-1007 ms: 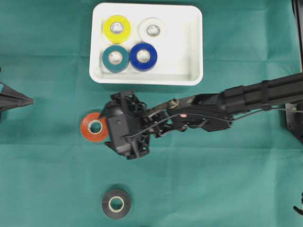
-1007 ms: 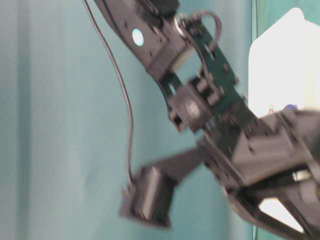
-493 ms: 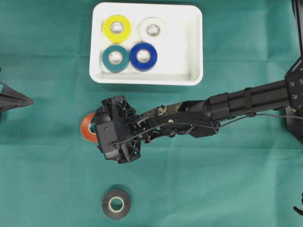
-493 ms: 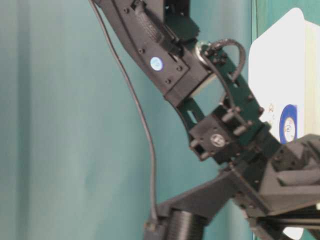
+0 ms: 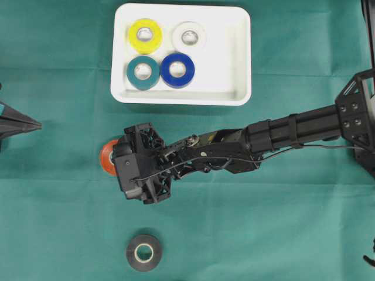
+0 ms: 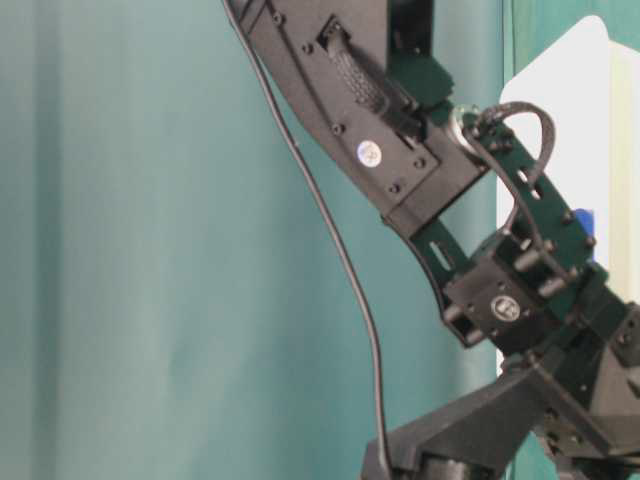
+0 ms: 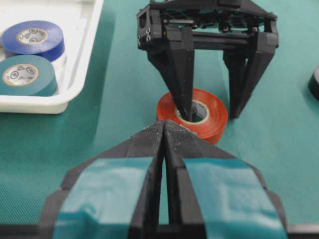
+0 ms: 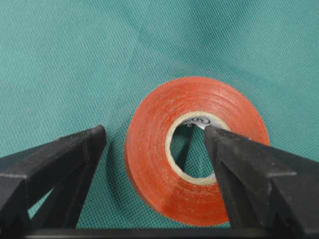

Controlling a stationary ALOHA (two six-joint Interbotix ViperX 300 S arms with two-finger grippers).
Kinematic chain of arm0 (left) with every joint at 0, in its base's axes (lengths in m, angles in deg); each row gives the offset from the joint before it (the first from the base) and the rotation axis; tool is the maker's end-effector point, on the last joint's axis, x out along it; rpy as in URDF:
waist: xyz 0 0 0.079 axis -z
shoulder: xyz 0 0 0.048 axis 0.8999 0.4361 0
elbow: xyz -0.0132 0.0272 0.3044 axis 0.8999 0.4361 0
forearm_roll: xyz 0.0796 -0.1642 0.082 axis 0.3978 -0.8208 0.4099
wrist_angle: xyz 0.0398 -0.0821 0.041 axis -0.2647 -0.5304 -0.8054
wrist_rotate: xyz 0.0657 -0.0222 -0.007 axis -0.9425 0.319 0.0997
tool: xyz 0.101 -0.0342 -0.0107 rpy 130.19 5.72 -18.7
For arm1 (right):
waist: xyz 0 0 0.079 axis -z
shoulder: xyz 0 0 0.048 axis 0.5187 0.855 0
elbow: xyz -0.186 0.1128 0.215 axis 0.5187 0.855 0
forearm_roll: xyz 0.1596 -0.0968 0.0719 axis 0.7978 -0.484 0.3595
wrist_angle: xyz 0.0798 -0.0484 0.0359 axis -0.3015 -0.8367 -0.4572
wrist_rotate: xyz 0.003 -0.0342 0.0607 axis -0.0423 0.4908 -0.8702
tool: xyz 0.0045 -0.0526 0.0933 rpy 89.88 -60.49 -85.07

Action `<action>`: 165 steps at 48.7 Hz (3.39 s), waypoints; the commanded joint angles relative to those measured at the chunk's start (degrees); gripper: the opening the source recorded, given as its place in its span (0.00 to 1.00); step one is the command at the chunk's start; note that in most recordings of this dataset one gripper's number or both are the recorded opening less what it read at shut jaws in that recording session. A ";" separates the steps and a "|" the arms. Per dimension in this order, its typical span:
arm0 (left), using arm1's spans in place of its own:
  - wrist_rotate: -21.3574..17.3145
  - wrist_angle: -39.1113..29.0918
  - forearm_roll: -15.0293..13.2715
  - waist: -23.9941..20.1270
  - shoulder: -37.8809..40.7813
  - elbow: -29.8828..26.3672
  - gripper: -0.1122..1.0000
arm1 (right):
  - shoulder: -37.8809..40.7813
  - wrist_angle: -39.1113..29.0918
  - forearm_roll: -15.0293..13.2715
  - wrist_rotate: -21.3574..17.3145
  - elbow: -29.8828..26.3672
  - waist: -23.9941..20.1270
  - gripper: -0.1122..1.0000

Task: Put the tape into the white case with the right arm.
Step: 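Move the right gripper down into the orange-red tape roll's core, then grip the orange-red roll and carry it to the tray, then lower the orange-red roll into the tray's right side and release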

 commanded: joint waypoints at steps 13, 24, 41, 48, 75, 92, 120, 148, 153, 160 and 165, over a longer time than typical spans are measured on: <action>0.00 0.26 -0.09 -0.18 0.70 -0.97 0.11 | -0.88 -1.41 0.18 -2.02 -1.32 -0.26 0.64; -0.09 0.26 -0.09 -0.09 0.70 -0.97 0.11 | -0.97 -2.81 0.18 -2.81 -1.93 -0.35 0.24; 0.00 0.26 -0.09 -0.09 0.70 -0.97 0.11 | -1.76 -2.99 0.18 -4.48 -2.55 -0.88 0.13; -0.09 0.26 -0.09 -0.09 0.79 -0.97 0.11 | -3.96 -4.92 0.09 -4.48 -2.55 -1.32 0.13; 0.00 0.26 -0.09 -0.09 0.70 -0.88 0.11 | -9.76 -9.32 -0.09 -4.39 -2.55 -0.97 0.12; 0.00 0.26 -0.09 -0.09 0.70 -0.97 0.11 | -11.07 -9.05 -0.35 -4.22 -2.55 7.82 0.12; 0.00 0.26 -0.09 -0.18 0.79 -0.97 0.11 | -12.57 -8.88 -0.35 -4.22 -1.85 17.75 0.12; 0.00 0.26 -0.09 -0.09 0.70 -0.97 0.11 | -26.81 -5.71 -0.35 -4.39 20.04 25.49 0.12; -0.09 0.26 -0.18 -0.18 0.79 -0.97 0.11 | -28.56 -5.63 -0.35 -4.39 23.64 26.89 0.12; 0.00 0.26 -0.09 -0.18 0.79 -0.97 0.11 | -31.03 -5.63 -0.35 -4.39 27.51 28.48 0.12; 0.00 0.26 -0.09 -0.18 0.79 -0.97 0.11 | -32.08 -5.63 -0.26 -4.48 29.36 29.09 0.12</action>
